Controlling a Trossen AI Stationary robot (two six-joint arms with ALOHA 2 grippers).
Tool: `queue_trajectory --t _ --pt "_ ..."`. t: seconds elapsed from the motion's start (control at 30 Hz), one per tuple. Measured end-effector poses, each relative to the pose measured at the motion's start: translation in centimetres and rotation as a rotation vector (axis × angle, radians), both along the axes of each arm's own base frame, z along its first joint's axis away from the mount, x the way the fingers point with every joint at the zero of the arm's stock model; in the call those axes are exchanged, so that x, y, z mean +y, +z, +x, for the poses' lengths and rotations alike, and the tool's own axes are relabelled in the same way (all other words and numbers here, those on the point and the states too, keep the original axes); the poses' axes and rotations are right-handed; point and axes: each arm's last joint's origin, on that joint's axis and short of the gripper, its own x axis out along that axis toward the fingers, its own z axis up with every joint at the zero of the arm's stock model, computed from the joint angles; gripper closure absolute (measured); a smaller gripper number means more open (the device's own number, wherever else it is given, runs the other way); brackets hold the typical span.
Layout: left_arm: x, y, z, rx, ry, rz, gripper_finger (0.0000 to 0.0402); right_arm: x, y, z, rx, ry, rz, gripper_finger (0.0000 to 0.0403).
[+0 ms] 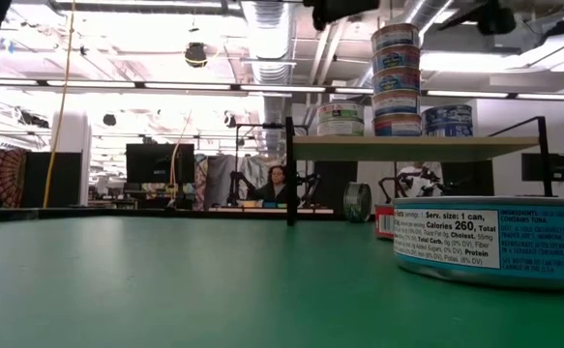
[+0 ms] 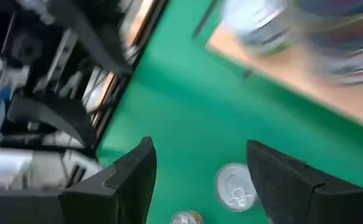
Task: Stack canned seafood by type on shelf
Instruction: Stack the red tuna can on top of the blue tuna can
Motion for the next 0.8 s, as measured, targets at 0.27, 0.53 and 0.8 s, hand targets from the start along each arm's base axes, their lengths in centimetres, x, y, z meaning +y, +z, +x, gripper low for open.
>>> queue_trajectory --t 0.27,0.53,0.8 --pt "-6.8 -6.6 -0.4 0.034 0.107 -0.143 0.0182 3.6 -7.8 3.0 0.047 0.027 -0.077 0.0132" --pt "-13.6 -10.2 -1.5 0.208 0.151 -0.146 0.0193 8.6 -12.7 3.6 0.173 0.208 -0.148 0.0133" --pt "-14.8 -15.3 -1.8 0.398 0.296 -0.321 0.0193 11.6 -18.5 4.2 0.56 0.39 -0.332 0.0133"
